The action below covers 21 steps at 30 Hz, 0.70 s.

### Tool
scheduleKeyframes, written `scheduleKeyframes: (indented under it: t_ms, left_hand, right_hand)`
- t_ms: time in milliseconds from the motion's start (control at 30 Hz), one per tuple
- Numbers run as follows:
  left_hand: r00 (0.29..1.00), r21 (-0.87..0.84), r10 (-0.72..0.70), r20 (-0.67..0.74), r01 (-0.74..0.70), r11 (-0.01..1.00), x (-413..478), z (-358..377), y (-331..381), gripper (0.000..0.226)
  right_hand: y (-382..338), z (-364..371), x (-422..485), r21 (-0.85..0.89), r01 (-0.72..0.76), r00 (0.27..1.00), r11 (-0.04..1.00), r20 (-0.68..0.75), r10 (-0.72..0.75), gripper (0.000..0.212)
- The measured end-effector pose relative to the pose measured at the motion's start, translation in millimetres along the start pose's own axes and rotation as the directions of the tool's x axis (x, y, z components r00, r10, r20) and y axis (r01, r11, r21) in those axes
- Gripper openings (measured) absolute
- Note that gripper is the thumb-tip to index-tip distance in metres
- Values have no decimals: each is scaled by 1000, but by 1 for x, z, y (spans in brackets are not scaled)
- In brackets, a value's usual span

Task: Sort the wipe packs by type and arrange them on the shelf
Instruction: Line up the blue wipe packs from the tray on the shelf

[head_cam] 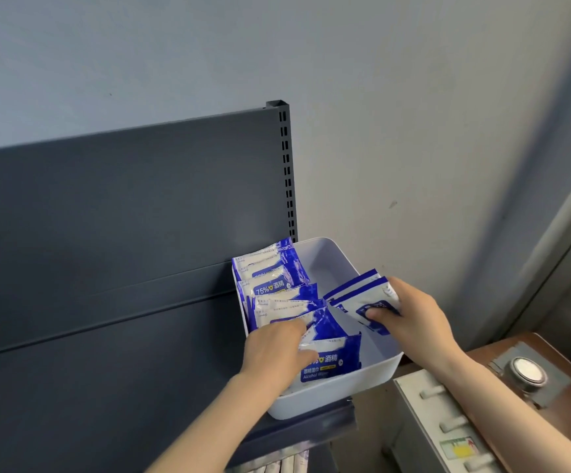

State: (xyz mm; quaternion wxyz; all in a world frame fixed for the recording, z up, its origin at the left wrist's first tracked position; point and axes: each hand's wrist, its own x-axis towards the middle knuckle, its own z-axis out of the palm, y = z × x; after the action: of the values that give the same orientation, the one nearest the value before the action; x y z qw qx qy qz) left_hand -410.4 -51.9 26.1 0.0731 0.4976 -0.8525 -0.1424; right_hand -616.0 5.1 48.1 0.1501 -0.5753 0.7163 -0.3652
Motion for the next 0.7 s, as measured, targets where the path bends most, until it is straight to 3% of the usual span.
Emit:
scheduleKeyframes:
  t_ms: [333,700]
  left_hand:
    - [958,-303,-202,-202,135,943,-6,-59,-26,16]
    - [804,-438,-525,-279,380,814,-58,-84,-108,15]
  right_hand:
    - [-19,-11,22,123,135,990,983,32,-140,23]
    - [-78,39,40,184,357,879,916,266,-396,14]
